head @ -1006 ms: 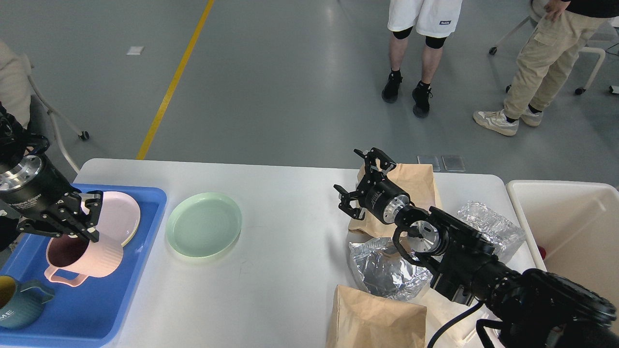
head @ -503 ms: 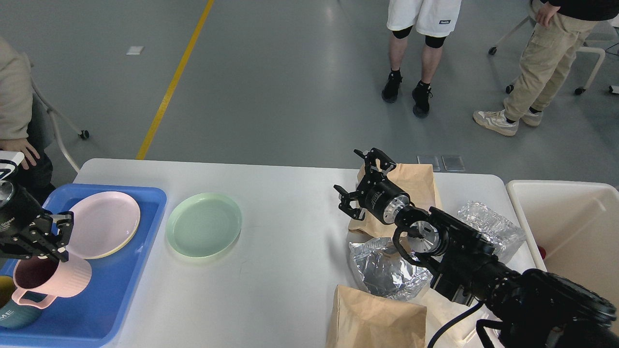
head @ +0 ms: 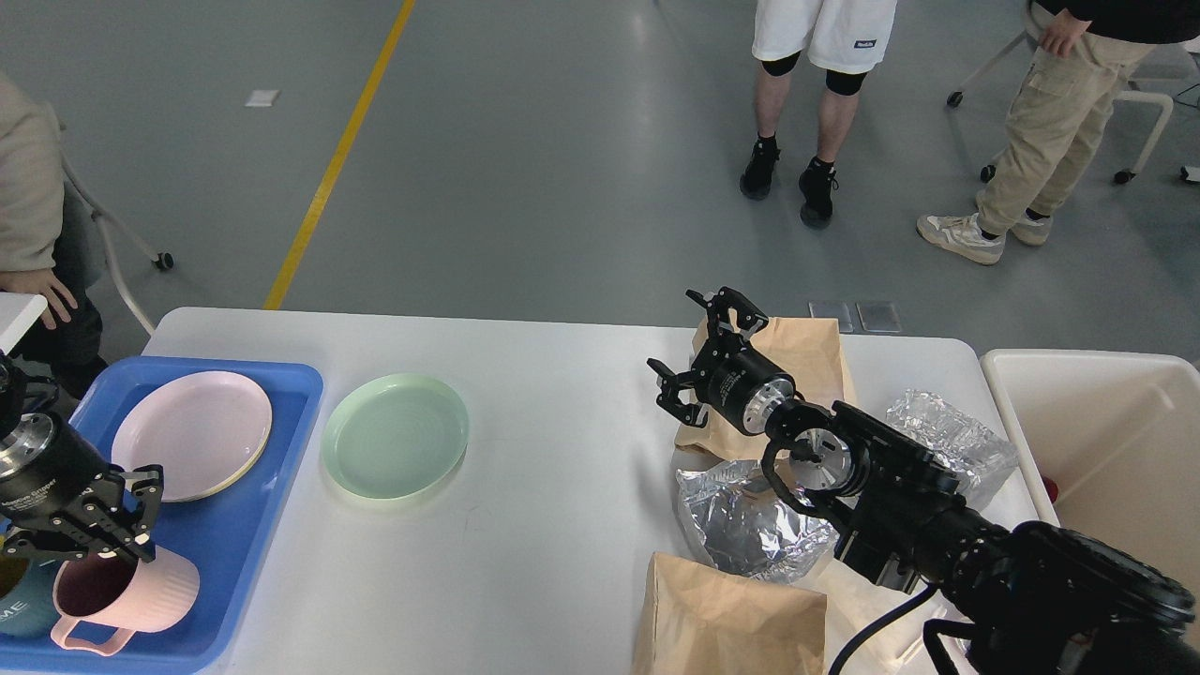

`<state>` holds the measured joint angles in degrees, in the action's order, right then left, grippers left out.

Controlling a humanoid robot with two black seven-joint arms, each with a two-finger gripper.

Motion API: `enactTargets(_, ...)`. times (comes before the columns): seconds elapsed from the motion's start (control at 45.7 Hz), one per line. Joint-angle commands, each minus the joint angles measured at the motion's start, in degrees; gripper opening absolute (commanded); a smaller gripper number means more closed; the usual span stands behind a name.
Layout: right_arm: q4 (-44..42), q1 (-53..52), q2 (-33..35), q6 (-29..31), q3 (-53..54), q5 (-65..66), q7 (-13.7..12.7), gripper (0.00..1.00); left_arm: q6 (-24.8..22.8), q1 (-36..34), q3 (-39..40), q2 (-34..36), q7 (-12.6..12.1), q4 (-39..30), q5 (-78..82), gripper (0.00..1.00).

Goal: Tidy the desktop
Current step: 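Lift the pink mug with the left gripper and carry it to the blue tray, then set the mug down on the blue tray, open the left gripper, withdraw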

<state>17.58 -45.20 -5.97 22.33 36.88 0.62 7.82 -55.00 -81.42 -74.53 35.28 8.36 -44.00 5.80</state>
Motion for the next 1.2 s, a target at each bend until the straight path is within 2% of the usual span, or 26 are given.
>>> enactTargets(0.0,0.0,-0.1,0.0,0.0,0.0,0.0,0.0,1.0,0.0,1.0,0.1,0.0,0.0,0.5,0.0,0.0)
enactTargets(0.306,0.0,0.0,0.0,0.0,0.0,0.0,0.0,1.0,0.0,1.8,0.1,-0.2,-0.1,0.8,0.0,0.03)
enactTargets(0.503,0.0,0.0,0.0,0.0,0.0,0.0,0.0,1.0,0.0,1.8,0.2,-0.4,-0.2,1.3,0.1,0.13)
enactTargets(0.656,0.0,0.0,0.0,0.0,0.0,0.0,0.0,1.0,0.0,1.8,1.5,-0.5,-0.2,3.1,0.1,0.31)
enactTargets(0.919,0.0,-0.1,0.0,0.0,0.0,0.0,0.0,1.0,0.0,1.8,3.3,0.0,0.3,4.3,0.0,0.51)
enactTargets(1.094,0.0,0.0,0.0,0.0,0.0,0.0,0.0,1.0,0.0,1.3,5.0,0.7,0.7,4.2,0.0,0.69)
enactTargets(1.181,0.0,0.0,0.0,0.0,0.0,0.0,0.0,1.0,0.0,0.7,5.5,2.2,0.4,4.2,0.1,0.91)
